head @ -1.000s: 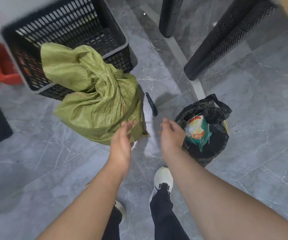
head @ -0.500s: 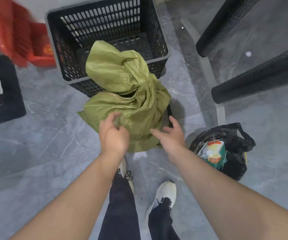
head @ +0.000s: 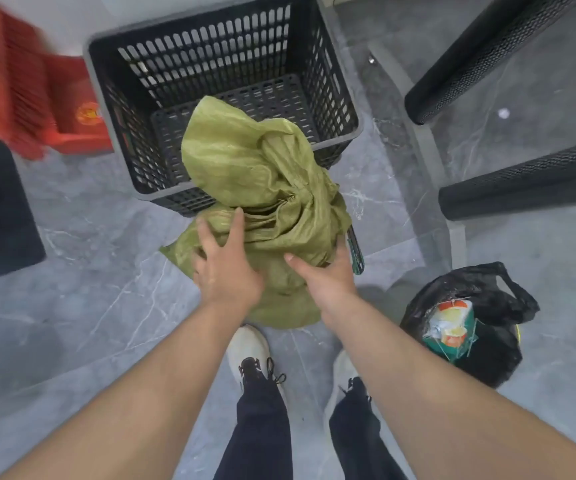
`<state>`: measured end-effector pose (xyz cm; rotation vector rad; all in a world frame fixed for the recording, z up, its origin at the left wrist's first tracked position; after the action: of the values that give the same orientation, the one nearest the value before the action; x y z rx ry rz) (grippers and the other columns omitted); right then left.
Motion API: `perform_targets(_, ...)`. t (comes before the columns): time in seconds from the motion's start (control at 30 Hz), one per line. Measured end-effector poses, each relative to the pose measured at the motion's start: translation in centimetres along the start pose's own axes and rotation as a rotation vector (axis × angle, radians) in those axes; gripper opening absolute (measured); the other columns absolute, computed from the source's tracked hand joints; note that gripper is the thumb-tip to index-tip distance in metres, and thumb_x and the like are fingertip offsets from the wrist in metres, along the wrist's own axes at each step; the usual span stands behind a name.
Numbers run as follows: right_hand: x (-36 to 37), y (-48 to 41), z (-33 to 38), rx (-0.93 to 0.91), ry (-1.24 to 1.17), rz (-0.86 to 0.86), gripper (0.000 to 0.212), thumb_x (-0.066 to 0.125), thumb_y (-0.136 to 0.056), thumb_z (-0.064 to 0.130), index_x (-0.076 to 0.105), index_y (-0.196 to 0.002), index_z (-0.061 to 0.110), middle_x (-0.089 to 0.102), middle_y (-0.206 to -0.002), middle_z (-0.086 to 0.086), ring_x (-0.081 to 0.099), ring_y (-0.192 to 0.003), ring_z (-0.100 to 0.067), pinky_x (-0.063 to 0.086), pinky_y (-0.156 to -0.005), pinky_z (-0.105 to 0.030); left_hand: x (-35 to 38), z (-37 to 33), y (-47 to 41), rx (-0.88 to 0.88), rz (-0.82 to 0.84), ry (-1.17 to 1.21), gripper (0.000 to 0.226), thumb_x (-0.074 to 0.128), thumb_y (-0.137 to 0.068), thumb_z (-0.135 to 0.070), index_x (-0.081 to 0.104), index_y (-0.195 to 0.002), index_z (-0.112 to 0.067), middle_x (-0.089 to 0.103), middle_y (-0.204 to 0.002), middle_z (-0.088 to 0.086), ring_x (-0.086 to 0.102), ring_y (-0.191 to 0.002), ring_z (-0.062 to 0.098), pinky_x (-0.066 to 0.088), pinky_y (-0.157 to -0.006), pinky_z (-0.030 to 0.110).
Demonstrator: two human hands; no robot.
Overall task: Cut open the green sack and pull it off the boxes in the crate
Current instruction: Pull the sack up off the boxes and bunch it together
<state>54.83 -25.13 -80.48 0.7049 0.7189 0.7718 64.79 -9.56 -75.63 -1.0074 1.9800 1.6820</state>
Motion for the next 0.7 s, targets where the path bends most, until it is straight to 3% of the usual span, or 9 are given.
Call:
perform_targets(0.07, 1.2, -0.6, -0.6, 0.056, 0.014, 0.048, 0.112, 0.088, -0.042, 0.062, 0.045, -0.144, 0.041, 0.063, -0.139, 0.010, 0.063, -0.125, -0.021, 0.053, -0.104, -0.048, -0.1, 0.9, -1.5, -0.058, 0.033, -0.081, 0.104, 0.079, -0.085, -0.032, 0.008, -0.156, -0.058, -0.027, -0.169, 0.007, 0.004, -0.152, 0.051, 0.016, -0.121, 0.062)
perform_targets(0.13, 2.0, -0.8, -0.5, 0.068, 0.031, 0.085, 0.071, 0.089, -0.052, 0.054, 0.065, -0.116, 0.035, 0.074, -0.117, 0.007, 0.071, -0.108, -0.022, 0.058, -0.096, -0.047, -0.4, 1.9, -2.7, -0.111, 0.032, -0.105, 0.077, 0.079, -0.084, -0.029, 0.036, -0.143, -0.053, -0.027, -0.168, 0.008, -0.008, -0.154, 0.049, 0.008, -0.122, 0.064)
perform_targets(0.2, 2.3, -0.8, -0.2, 0.022, 0.058, 0.094, 0.031, 0.086, -0.072, 0.040, 0.069, -0.094, 0.026, 0.077, -0.098, 0.002, 0.073, -0.084, -0.017, 0.061, -0.088, -0.042, -0.5, 2.8, -3.3, -0.123, 0.019, -0.070, 0.044, 0.074, -0.084, -0.026, 0.055, -0.120, -0.042, -0.008, -0.171, 0.005, -0.006, -0.155, 0.045, 0.011, -0.121, 0.063)
perform_targets(0.23, 2.3, -0.7, -0.1, 0.013, 0.063, 0.090, 0.020, 0.082, -0.082, 0.034, 0.067, -0.087, 0.023, 0.076, -0.092, -0.002, 0.069, -0.073, -0.015, 0.062, -0.083, -0.040, -0.4, 3.0, -3.5, -0.090, 0.019, -0.037, 0.033, 0.070, -0.082, -0.029, 0.059, -0.113, -0.037, 0.014, -0.168, 0.004, 0.007, -0.155, 0.043, 0.019, -0.121, 0.061)
perform_targets(0.3, 2.1, 0.0, 1.0, -0.050, 0.070, 0.068, 0.018, 0.074, -0.090, 0.034, 0.064, -0.080, 0.022, 0.072, -0.080, -0.001, 0.064, -0.067, -0.016, 0.059, -0.079, -0.043, -0.3, 2.8, -3.1, -0.014, 0.033, 0.101, 0.021, 0.056, -0.079, -0.034, 0.062, -0.098, -0.028, 0.057, -0.134, 0.002, 0.047, -0.136, 0.036, 0.043, -0.109, 0.050)
perform_targets(0.37, 1.7, 0.9, 2.5, -0.159, 0.095, 0.026, 0.023, 0.071, -0.091, 0.038, 0.063, -0.074, 0.025, 0.066, -0.071, 0.007, 0.063, -0.069, -0.017, 0.056, -0.077, -0.043, -0.7, 2.3, -2.1, 0.013, 0.034, 0.299, 0.016, 0.053, -0.090, -0.029, 0.066, -0.096, -0.022, 0.069, -0.105, 0.001, 0.063, -0.107, 0.031, 0.052, -0.092, 0.039)
perform_targets(0.5, 0.8, 3.2, 6.2, -0.282, 0.095, -0.008, 0.033, 0.069, -0.088, 0.046, 0.063, -0.058, 0.035, 0.058, -0.054, 0.016, 0.054, -0.060, -0.011, 0.047, -0.066, -0.034, -2.8, 0.8, -0.2, 0.032, -0.017, 0.505, 0.023, 0.053, -0.098, -0.009, 0.070, -0.108, -0.020, 0.069, -0.096, -0.002, 0.063, -0.096, 0.023, 0.049, -0.083, 0.033)
perform_targets(0.63, -0.2, 4.9, 10.0, -0.334, 0.116, -0.020, 0.040, 0.070, -0.089, 0.049, 0.061, -0.052, 0.037, 0.053, -0.047, 0.015, 0.046, -0.054, -0.008, 0.041, -0.059, -0.028, -4.9, 0.1, 0.9, 0.011, -0.122, 0.486, 0.022, 0.052, -0.096, -0.016, 0.069, -0.108, -0.022, 0.072, -0.103, 0.000, 0.064, -0.103, 0.028, 0.052, -0.090, 0.039)
perform_targets(0.7, -0.8, 5.7, 11.7, -0.359, 0.129, -0.042, 0.045, 0.071, -0.087, 0.052, 0.057, -0.049, 0.032, 0.046, -0.044, 0.012, 0.040, -0.051, -0.010, 0.038, -0.056, -0.029, -6.0, -0.3, 1.6, -0.012, -0.128, 0.456, 0.019, 0.050, -0.096, -0.017, 0.065, -0.102, -0.025, 0.069, -0.098, -0.002, 0.063, -0.101, 0.030, 0.048, -0.084, 0.036)
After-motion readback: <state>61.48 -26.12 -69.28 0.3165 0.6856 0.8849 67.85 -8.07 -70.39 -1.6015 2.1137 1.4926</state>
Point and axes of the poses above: each hand's wrist, its own y-axis away from the middle knuckle, its own x-axis out of the palm, z = x × y, the point moved 7 cm from there along -y, towards the middle knuckle
